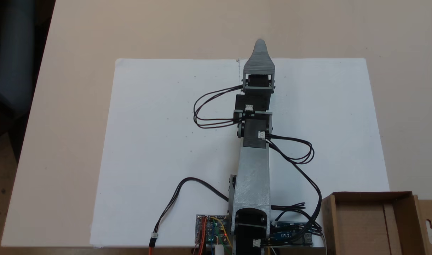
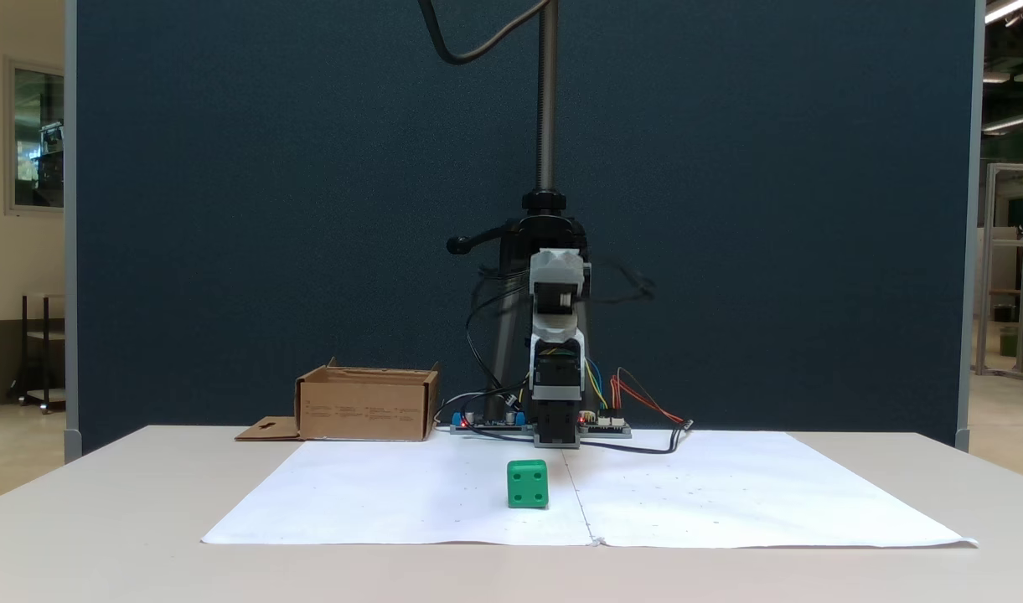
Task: Grasp a green dice and put it in the bin.
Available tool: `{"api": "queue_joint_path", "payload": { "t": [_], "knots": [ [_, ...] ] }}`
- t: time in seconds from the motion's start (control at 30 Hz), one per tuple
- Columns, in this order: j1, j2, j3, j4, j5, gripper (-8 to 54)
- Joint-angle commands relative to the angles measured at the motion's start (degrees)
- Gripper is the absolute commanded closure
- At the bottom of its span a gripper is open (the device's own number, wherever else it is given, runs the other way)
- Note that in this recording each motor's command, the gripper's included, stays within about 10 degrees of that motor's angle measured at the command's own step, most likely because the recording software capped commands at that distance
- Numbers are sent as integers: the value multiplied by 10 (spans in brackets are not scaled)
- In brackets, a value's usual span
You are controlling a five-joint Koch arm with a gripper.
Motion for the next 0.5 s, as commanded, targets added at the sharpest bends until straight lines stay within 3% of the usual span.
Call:
{"api": "queue_joint_path", "payload": {
  "t": [0.0, 0.17, 0.27, 0.47],
  "knots": [
    [0, 62, -52, 90, 25, 34],
    [-27, 61, -122, 270, 25, 30],
    [-35, 53, -171, 366, 25, -3],
    [-37, -42, -269, 566, 25, -25]
  ]
}}
